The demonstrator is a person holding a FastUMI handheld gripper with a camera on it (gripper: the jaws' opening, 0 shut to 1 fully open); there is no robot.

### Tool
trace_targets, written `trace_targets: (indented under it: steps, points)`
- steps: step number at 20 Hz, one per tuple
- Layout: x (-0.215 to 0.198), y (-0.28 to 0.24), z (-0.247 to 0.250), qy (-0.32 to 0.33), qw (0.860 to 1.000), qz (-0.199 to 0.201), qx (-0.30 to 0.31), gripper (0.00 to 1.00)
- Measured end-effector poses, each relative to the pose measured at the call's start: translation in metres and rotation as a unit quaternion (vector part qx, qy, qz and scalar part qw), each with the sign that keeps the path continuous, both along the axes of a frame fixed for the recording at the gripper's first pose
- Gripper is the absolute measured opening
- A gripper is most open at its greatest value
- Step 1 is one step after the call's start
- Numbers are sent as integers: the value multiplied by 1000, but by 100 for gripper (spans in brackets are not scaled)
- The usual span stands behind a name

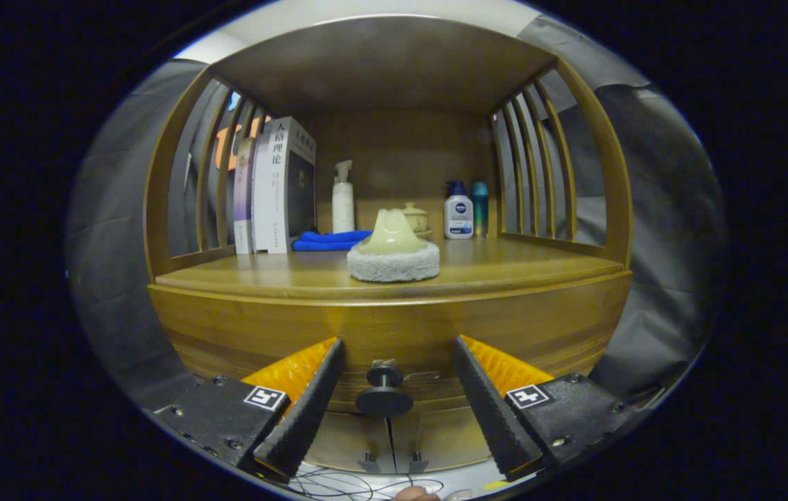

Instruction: Pull open the drawer, take out the items inside it, and place them on the countertop above the cabinet.

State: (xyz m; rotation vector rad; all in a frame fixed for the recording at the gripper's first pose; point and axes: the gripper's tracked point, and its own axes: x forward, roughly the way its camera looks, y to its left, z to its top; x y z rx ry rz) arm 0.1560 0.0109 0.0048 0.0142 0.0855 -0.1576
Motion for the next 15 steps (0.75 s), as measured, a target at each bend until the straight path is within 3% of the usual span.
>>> trace_targets:
  steps: [5,10,15]
  points:
    - [-70,10,31,-27,1000,13,6,100]
    - [-150,19,21,-32,999,12,-23,100]
    - [-167,32,24,-41,998,20,-43,100]
